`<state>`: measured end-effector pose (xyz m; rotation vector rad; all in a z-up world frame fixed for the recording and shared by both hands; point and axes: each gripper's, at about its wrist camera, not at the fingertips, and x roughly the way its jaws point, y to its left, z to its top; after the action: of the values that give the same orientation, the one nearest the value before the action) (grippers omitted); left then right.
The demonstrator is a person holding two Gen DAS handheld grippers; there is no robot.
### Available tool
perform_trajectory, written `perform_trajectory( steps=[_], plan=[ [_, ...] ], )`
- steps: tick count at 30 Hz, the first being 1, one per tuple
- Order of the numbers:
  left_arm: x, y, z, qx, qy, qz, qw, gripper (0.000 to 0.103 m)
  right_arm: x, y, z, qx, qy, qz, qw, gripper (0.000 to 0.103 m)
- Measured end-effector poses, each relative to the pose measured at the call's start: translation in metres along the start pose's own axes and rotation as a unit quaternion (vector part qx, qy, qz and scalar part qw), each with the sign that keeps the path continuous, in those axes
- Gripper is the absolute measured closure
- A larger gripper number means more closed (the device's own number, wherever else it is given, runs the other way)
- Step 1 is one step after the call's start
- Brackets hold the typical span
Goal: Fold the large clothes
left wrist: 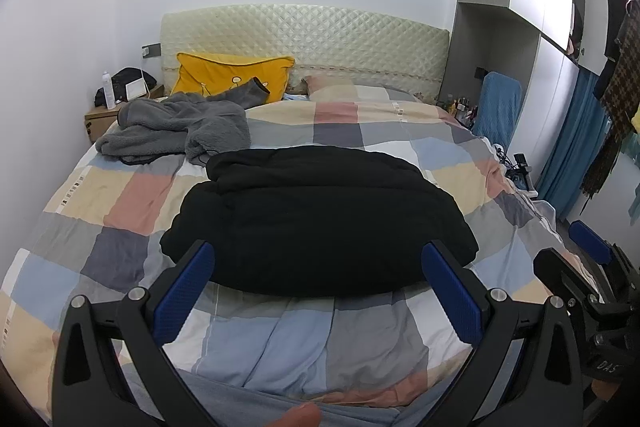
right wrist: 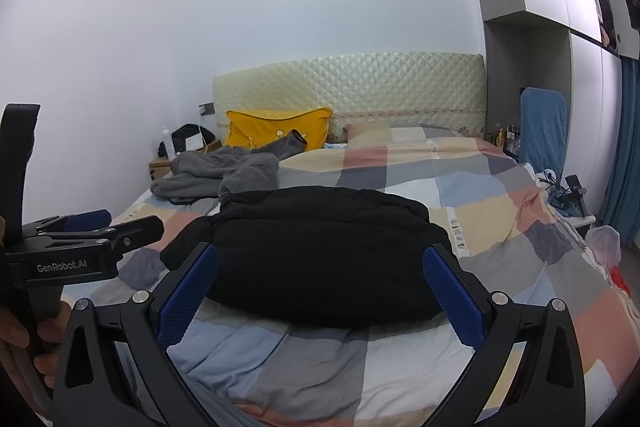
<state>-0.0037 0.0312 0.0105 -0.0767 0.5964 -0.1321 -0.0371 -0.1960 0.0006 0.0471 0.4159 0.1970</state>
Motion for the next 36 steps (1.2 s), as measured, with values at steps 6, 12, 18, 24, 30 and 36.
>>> perform_trajectory(
  steps=[6,12,18,24,30,36],
  plan=[
    [-0.0001,-0.001,0.0001,0.0,0.001,0.0,1.0,0.0,-0.001,-0.0008,0.0008,0.002,0.0,0.003,1.0,0.0],
    [-0.0001,-0.0012,-0.0001,-0.001,0.0,-0.003,1.0,0.0,0.0001,-0.001,-0.0004,0.003,0.002,0.002,1.0,0.0],
    [0.0006,-0.002,-0.0011,-0.002,0.001,-0.004,1.0,0.0,0.0025,-0.0005,-0.0011,0.004,0.004,0.007,1.0,0.0],
    [0.0007,-0.003,-0.0035,-0.004,0.002,0.004,1.0,0.0,0.0036,0.0006,-0.0017,0.002,0.006,0.007,1.0,0.0],
    [-0.0004,-0.0022,-0.0055,-0.003,0.0,0.009,1.0,0.0,0.0033,-0.0003,-0.0016,0.001,0.004,-0.003,1.0,0.0],
    [0.0003,-0.0012,-0.0048,-0.005,0.003,0.01,0.9999,0.0,0.0043,-0.001,-0.0015,0.002,0.005,-0.005,1.0,0.0]
  ],
)
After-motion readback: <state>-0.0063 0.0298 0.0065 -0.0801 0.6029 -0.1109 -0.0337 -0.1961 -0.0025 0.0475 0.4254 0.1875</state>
